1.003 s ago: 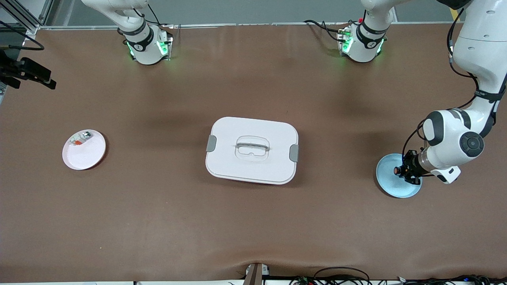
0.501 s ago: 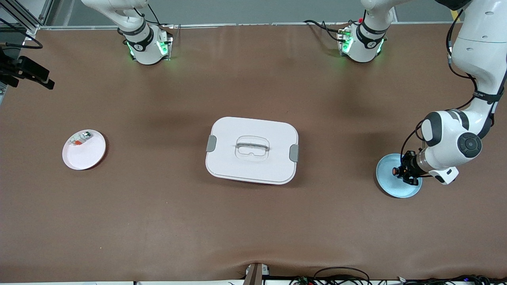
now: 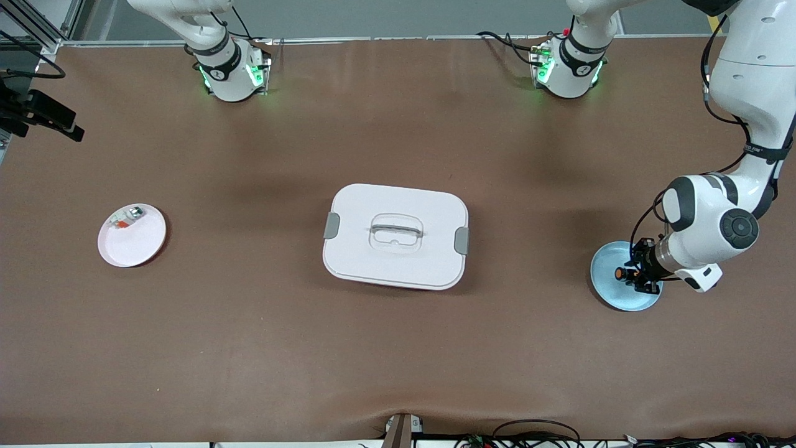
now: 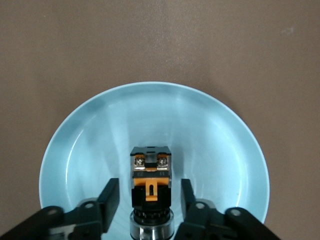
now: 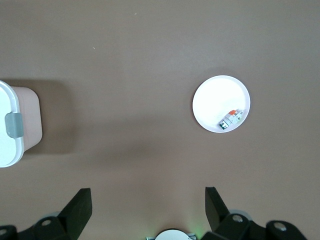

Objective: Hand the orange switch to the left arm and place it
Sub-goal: 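Open the left gripper to release the switch on the plate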

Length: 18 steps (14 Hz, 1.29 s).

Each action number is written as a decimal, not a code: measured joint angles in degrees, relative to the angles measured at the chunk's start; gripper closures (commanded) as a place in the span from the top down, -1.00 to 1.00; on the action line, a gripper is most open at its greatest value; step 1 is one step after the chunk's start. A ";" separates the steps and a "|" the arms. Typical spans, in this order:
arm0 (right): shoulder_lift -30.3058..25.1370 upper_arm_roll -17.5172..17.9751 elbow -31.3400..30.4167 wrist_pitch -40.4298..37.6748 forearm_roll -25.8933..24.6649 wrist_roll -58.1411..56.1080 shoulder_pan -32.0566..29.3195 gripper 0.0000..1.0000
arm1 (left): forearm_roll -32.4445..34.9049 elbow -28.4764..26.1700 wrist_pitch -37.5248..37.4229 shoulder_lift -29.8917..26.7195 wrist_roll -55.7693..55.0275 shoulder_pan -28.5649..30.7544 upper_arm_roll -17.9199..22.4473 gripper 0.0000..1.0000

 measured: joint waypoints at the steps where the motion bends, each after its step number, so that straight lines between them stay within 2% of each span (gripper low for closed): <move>1: 0.00 -0.02 0.00 0.00 0.00 0.00 0.02 1.00 | 0.09 0.05 0.00 0.00 0.07 0.05 0.00 1.00; 5: -0.03 -0.04 0.00 0.36 0.00 0.00 0.06 1.00 | 0.12 1.43 -0.11 -0.37 0.55 -0.13 -0.50 1.00; 8: -0.07 -0.05 0.00 1.24 0.00 0.00 0.12 1.00 | 0.11 1.66 -0.50 -1.60 5.83 -0.51 -0.69 1.00; 13: -0.12 -0.07 0.00 1.91 0.00 0.00 0.26 1.00 | -5.24 1.59 -0.77 -2.65 25.78 -2.98 -0.45 1.00; 18: -0.24 -0.10 0.00 2.04 0.01 0.00 0.33 1.00 | -9.09 1.47 -0.77 -5.55 44.94 -9.84 4.23 1.00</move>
